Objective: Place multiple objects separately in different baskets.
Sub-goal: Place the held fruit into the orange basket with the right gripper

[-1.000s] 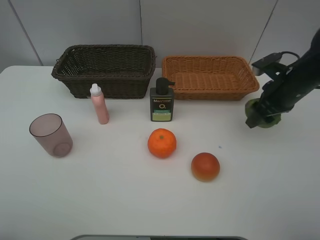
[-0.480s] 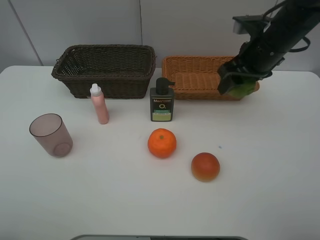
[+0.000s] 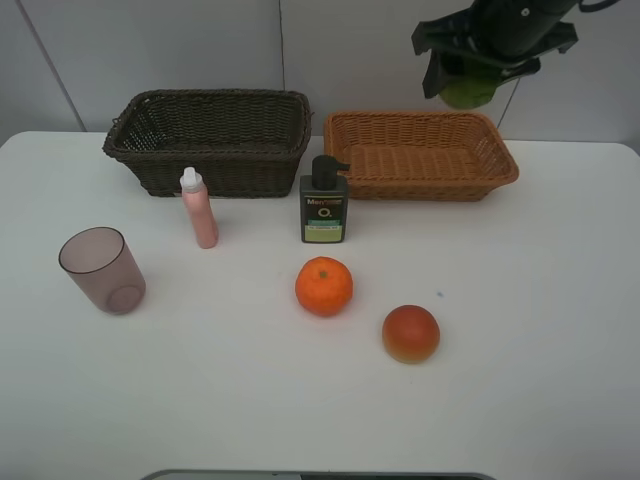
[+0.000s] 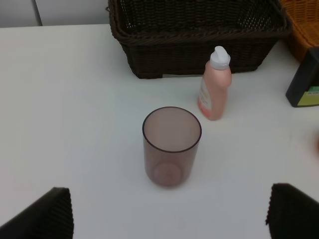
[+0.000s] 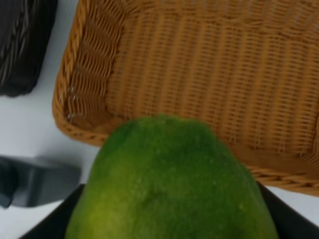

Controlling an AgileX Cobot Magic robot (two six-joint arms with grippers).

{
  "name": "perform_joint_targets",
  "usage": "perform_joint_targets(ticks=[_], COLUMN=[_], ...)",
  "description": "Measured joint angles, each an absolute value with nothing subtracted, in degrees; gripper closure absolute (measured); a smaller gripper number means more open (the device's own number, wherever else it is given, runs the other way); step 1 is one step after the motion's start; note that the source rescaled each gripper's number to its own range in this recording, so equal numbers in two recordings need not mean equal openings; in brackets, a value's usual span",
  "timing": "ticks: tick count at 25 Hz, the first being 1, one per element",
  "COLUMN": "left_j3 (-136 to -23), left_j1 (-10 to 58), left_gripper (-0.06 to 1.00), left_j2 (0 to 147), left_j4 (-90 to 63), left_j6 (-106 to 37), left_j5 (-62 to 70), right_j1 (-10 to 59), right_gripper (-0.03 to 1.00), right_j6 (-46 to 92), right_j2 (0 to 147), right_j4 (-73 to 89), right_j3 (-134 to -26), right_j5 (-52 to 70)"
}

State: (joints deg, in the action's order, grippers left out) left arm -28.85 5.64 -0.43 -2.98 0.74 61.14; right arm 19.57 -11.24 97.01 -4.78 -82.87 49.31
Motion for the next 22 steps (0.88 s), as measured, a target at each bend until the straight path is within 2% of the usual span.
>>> perform_joint_targets(ticks=[12, 22], left_j3=[-28.8, -28.8], left_j1=[5.6, 5.6], left_gripper=[-0.06, -0.06], left_j2=[-0.4, -0.4], left_j4=[-3.0, -3.0], left_j6=[0.7, 0.7], left_j5=[61.1, 61.1], right_j1=[20.9, 16.8], right_gripper=[0.62, 0.62], right_j6=[-14.1, -14.2], right_j2=[109.6, 119.2], right_j4=[-7.8, -8.3], right_j3=[-89.8, -94.2], right_j5=[43.5, 40.3])
